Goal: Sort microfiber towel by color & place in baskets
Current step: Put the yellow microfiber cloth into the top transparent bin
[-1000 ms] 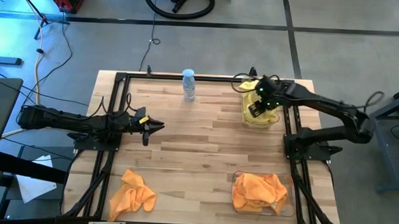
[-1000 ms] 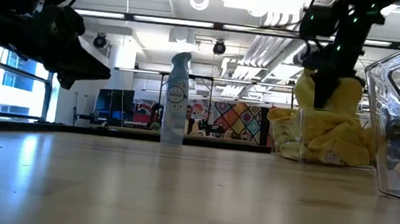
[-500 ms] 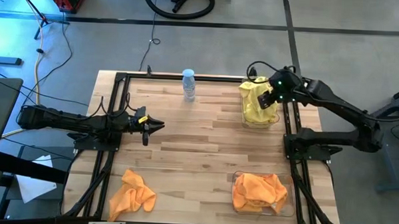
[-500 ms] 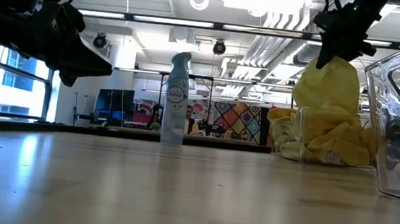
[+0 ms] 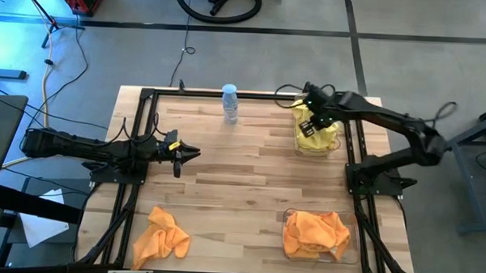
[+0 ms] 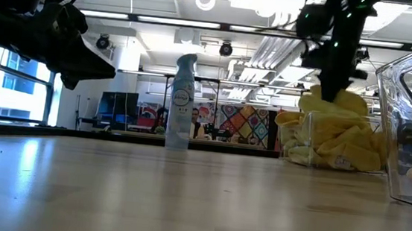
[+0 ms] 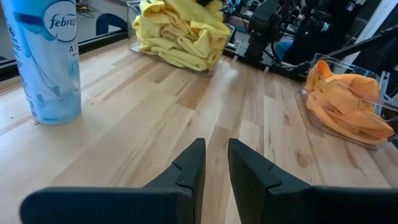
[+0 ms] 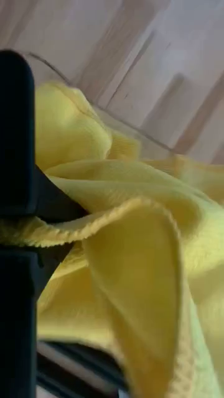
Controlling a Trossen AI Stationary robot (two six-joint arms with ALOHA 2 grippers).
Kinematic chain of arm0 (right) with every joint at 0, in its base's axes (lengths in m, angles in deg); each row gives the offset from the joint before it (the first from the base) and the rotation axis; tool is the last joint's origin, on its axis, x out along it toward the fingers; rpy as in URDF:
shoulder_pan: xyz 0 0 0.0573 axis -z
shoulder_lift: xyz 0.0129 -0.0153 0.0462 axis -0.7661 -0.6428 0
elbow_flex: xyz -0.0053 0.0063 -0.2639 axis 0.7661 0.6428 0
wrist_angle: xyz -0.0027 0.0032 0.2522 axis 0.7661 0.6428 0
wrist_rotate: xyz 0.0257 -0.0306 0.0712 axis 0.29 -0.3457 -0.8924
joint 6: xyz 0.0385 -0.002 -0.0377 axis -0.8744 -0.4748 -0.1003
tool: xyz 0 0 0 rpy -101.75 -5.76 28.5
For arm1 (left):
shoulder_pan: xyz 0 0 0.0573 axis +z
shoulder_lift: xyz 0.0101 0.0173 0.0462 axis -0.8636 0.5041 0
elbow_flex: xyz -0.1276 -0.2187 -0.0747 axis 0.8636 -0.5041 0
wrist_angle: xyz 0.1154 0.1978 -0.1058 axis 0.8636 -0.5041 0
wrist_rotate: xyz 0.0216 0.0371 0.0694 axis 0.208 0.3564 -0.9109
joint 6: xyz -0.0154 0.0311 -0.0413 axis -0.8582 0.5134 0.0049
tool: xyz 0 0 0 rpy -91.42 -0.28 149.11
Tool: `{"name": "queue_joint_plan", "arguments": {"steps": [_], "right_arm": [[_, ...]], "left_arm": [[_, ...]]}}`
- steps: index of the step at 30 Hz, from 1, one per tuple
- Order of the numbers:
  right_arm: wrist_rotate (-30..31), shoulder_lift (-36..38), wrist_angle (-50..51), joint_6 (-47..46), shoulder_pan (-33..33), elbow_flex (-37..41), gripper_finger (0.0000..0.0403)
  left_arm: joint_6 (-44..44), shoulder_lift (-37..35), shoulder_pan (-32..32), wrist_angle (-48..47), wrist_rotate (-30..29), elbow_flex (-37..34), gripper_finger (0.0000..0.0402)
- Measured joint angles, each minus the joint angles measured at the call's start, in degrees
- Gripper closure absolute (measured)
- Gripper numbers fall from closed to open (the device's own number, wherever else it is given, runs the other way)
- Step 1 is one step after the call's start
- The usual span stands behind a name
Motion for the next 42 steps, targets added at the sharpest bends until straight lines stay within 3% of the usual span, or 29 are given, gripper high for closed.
{"name": "queue_joint_plan", "arguments": {"steps": [5, 13, 22, 34, 42], "right_arm": [[-3.26, -5.25, -5.53, -0.48, 0.5, 5.91, 0.0399], [-5.23, -6.72, -19.77, 0.24, 0.74, 14.29, 0.0396], [-6.1, -5.97, -10.83, -0.18, 1.0, 10.4, 0.0386], [-4.22, 3.82, 4.74, -0.33, 0.96, -0.52, 0.0284], [1.95, 7.86, 1.29, -1.5, 1.28, -2.34, 0.0266]], "left_arm": [[-0.05, 0.0, 0.0, -0.55, 1.38, 0.0, 0.0346], [-0.15, 0.0, 0.0, -0.75, 1.6, 0.0, 0.0346], [-1.66, 0.0, 0.0, -1.44, 1.7, 0.0, 0.0346], [-1.62, 0.0, -0.02, -1.75, 1.68, 0.0, 0.0346], [-1.6, 0.0, 0.0, -1.73, 1.68, 0.0, 0.0346]]}}
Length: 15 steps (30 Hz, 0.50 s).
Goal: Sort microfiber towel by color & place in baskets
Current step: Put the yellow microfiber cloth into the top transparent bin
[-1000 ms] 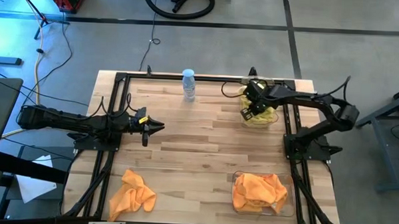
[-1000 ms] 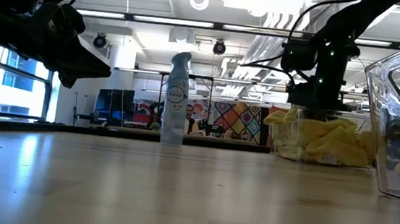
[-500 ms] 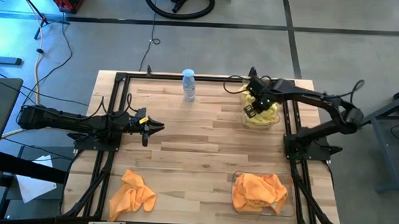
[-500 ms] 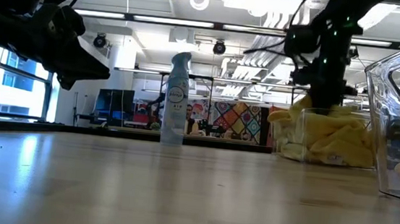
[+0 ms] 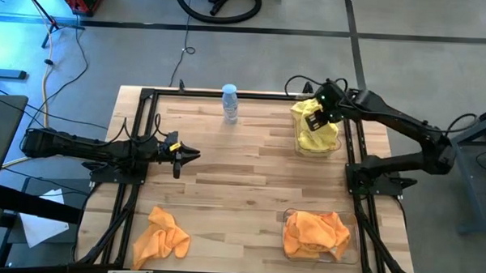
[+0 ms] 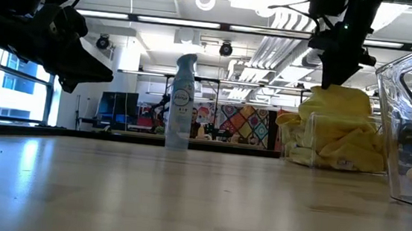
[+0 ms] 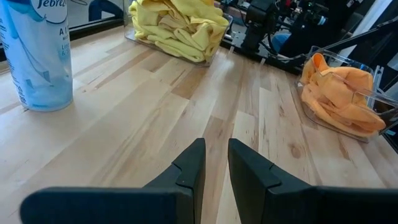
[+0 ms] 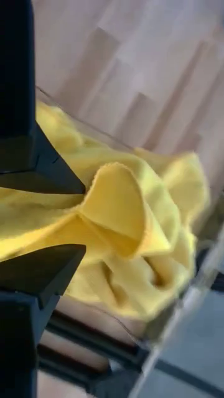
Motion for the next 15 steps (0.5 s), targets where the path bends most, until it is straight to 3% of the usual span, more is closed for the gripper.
{"name": "queue_joint_plan", "arguments": {"steps": [5, 12, 15], "right_arm": [[0.59, -0.23, -6.16, 2.43, 1.87, 0.98, 0.0281], [-2.76, -4.25, -10.52, 2.59, 6.28, 7.2, 0.0392], [-3.89, -6.88, -13.55, 1.8, 6.68, 11.53, 0.0383]], "left_arm": [[0.0, 0.0, 0.0, 0.0, 0.0, 0.0, 0.0346], [0.0, 0.0, 0.0, 0.0, 0.0, 0.0, 0.0346], [0.03, 0.0, 0.0, 0.0, 0.0, 0.0, 0.0346]]}}
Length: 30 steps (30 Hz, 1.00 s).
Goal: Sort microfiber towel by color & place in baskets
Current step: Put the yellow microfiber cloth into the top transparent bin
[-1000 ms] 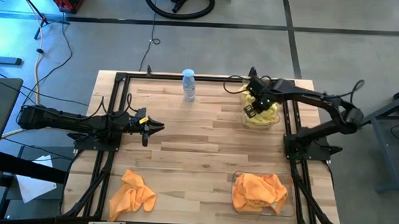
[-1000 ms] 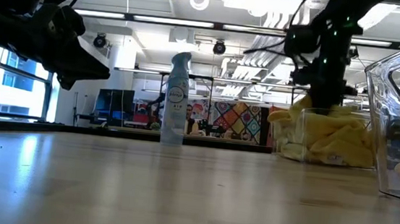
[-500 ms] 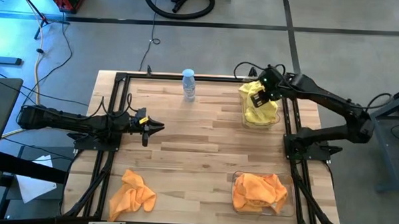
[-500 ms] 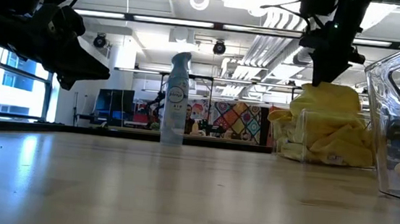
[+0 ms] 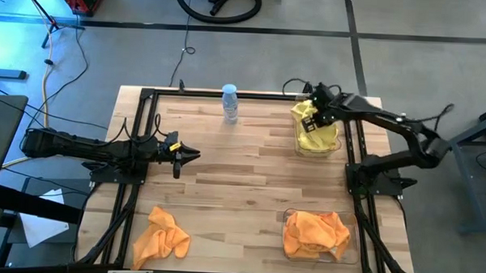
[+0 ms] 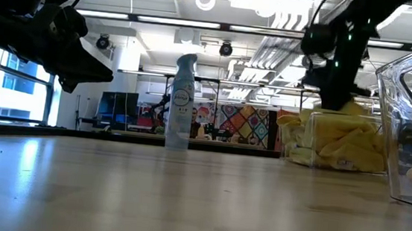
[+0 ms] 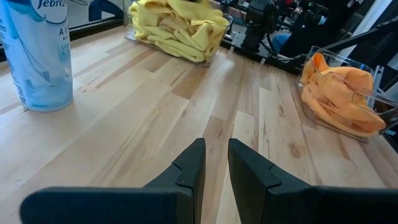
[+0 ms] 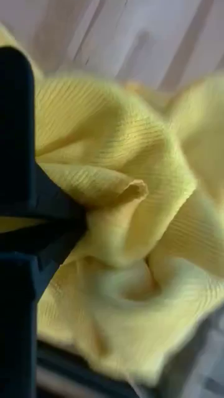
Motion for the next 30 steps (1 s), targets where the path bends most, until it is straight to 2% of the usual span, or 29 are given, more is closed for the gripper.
{"name": "queue_joint_plan", "arguments": {"steps": [6, 11, 16, 25, 30], "right_arm": [[0.06, -5.47, -8.48, -0.32, -0.02, 8.16, 0.0399], [0.51, -5.52, -10.01, 1.03, -0.1, 9.04, 0.0384], [-0.37, -2.66, -6.55, 1.19, -0.13, 6.28, 0.0362], [-0.59, 4.12, 1.42, 2.08, -0.17, 1.38, 0.0293], [-1.43, 8.61, 6.5, 0.9, -0.19, 0.17, 0.0276]], "left_arm": [[0.01, 0.0, 0.0, 0.0, 0.0, 0.0, 0.0346], [-0.03, 0.0, 0.0, 0.0, 0.0, 0.0, 0.0346], [-0.01, 0.0, -0.01, -0.02, 0.0, 0.0, 0.0346], [0.01, 0.0, 0.0, -0.02, 0.0, 0.0, 0.0346], [0.03, 0.0, -0.01, -0.02, 0.0, 0.0, 0.0346]]}}
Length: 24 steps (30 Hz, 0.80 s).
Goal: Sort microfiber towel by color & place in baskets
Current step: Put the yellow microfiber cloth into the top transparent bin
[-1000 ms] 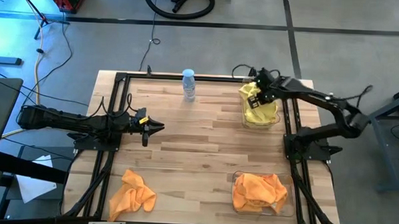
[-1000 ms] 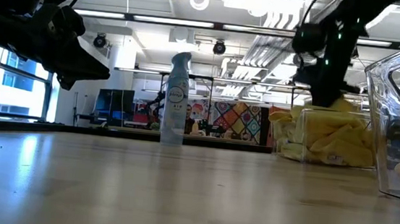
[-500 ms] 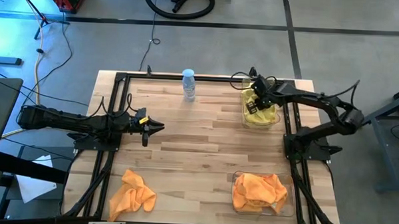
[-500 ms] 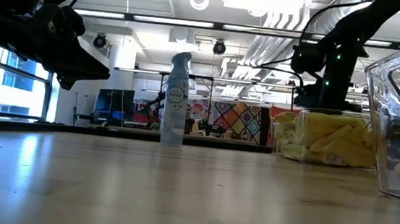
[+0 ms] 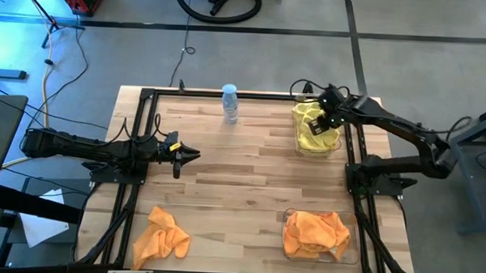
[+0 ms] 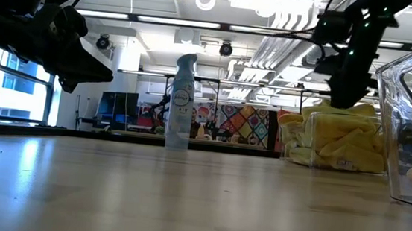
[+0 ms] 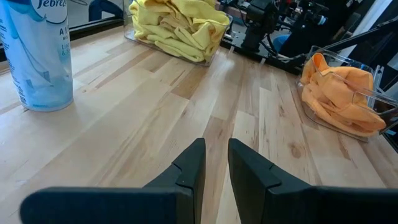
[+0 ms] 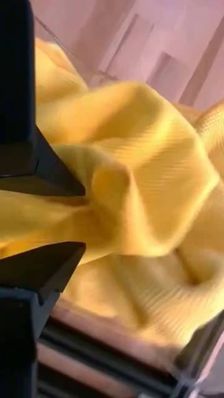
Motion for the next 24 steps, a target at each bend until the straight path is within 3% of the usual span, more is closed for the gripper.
{"name": "queue_joint_plan", "arguments": {"steps": [8, 13, 18, 24], "right_arm": [[0.06, 10.04, 3.93, -4.53, 0.0, -0.51, 0.0274], [1.35, 12.92, -4.75, -3.32, -0.56, 1.17, 0.0274], [1.49, 8.65, -12.64, -3.41, -0.81, 2.63, 0.0274], [1.51, -3.02, -14.81, -3.78, -0.08, 2.66, 0.0274]], "left_arm": [[-0.01, 0.0, -0.01, 0.0, -0.02, 0.0, 0.0346], [-0.01, 0.0, 0.01, 0.0, -0.02, 0.0, 0.0346], [-0.01, 0.0, 0.01, 0.02, -0.02, 0.0, 0.0346], [-0.01, 0.0, 0.01, 0.02, -0.02, 0.0, 0.0346]]}}
